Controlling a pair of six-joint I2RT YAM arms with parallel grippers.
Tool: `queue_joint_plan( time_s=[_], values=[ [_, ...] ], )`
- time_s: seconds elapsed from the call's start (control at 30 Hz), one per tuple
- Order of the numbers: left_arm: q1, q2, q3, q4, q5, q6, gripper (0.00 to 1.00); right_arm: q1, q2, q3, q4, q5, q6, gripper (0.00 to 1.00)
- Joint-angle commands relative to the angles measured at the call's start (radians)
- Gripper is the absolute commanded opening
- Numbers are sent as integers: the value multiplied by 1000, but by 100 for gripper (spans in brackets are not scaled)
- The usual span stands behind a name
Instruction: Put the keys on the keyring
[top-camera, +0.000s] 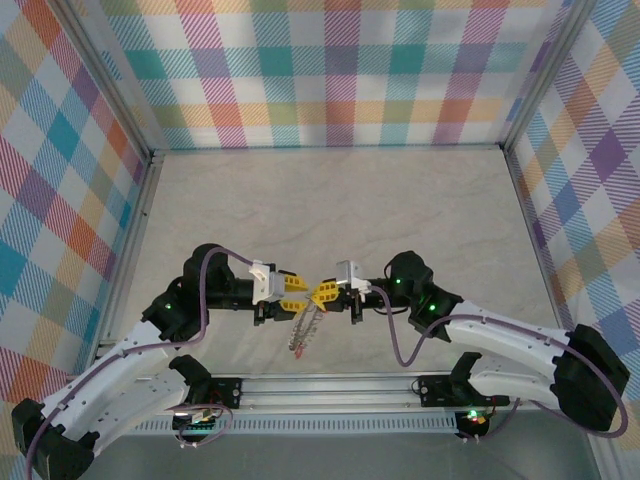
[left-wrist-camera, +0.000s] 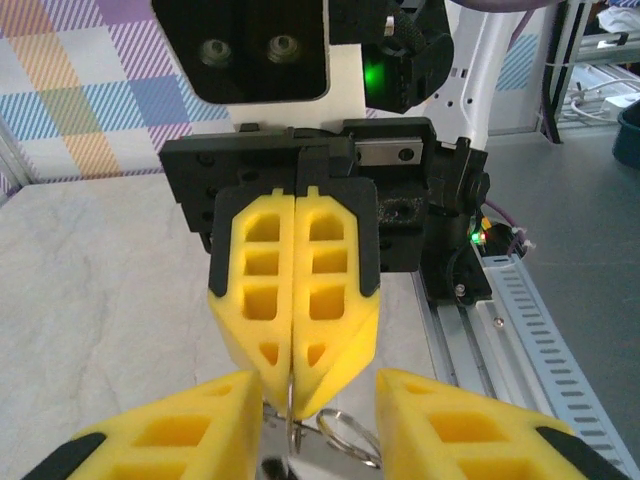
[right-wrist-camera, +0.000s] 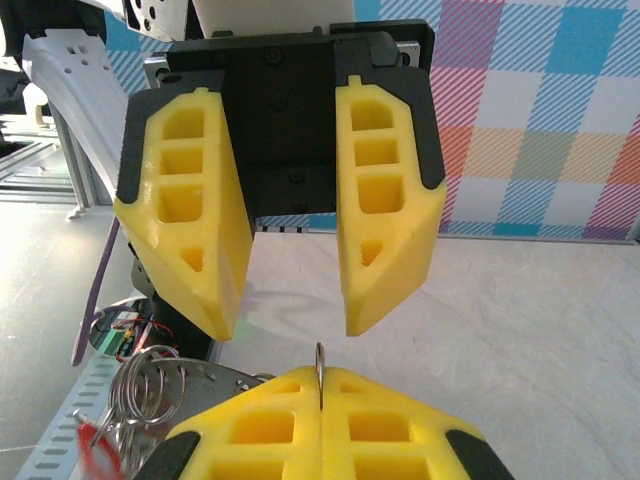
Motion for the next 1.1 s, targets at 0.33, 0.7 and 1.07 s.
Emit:
queue_joint_plan(
  time_s=[0.33, 0.7, 1.07],
  values=[
    [-11, 20, 43, -196, -118, 115, 27, 10, 30, 110, 7, -85, -83, 0],
    [-10, -52, -8, -54, -119, 61, 25, 13, 75, 125, 34, -97, -77, 0],
    [-10, -99, -30, -22, -153, 36, 23, 17, 54, 115, 6, -98, -77, 0]
  ],
)
